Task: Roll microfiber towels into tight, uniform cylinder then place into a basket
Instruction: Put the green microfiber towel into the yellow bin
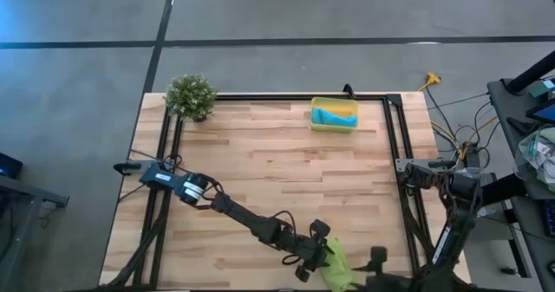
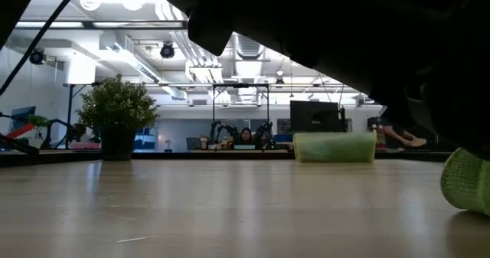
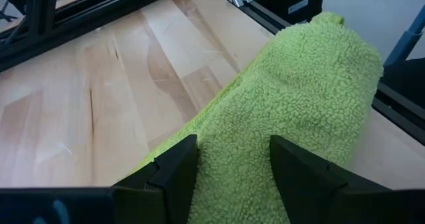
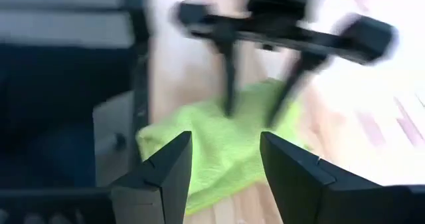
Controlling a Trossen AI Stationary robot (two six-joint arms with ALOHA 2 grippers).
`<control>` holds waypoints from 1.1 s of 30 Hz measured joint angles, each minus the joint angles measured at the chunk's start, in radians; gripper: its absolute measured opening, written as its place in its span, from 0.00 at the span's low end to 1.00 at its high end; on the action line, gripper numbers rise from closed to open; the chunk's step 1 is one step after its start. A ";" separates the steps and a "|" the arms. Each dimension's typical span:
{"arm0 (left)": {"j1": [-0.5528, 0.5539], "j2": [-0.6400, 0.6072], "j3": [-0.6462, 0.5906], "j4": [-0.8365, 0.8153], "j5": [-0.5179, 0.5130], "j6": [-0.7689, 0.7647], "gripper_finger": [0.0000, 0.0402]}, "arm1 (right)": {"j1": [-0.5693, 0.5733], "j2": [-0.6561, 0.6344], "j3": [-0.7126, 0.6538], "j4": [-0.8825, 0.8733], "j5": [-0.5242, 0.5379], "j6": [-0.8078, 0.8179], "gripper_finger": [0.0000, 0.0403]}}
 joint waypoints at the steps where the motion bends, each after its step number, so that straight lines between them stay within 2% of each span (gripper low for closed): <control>1: 0.000 0.000 0.000 0.000 0.000 0.000 0.43 | 0.002 -0.014 -0.007 -0.039 0.012 0.089 0.43; 4: 0.000 0.000 0.000 0.000 -0.004 0.000 0.43 | -0.019 -0.048 -0.043 -0.098 -0.049 0.221 0.43; 7: 0.000 0.000 0.000 -0.003 -0.044 0.000 0.43 | -0.057 -0.064 -0.102 -0.076 -0.162 0.229 0.44; 11: 0.001 0.000 0.000 -0.013 -0.084 0.000 0.43 | -0.113 -0.071 -0.162 -0.018 -0.250 0.202 0.49; 17: 0.001 0.000 0.000 -0.014 -0.089 0.000 0.43 | -0.198 -0.085 -0.155 0.019 -0.290 0.186 0.58; 24: -0.003 0.000 0.003 -0.014 -0.093 -0.002 0.43 | -0.269 -0.085 -0.154 0.255 -0.410 0.162 0.64; 33: -0.014 0.000 -0.011 -0.021 -0.093 0.056 0.43 | -0.297 -0.070 -0.163 0.163 -0.412 0.364 0.65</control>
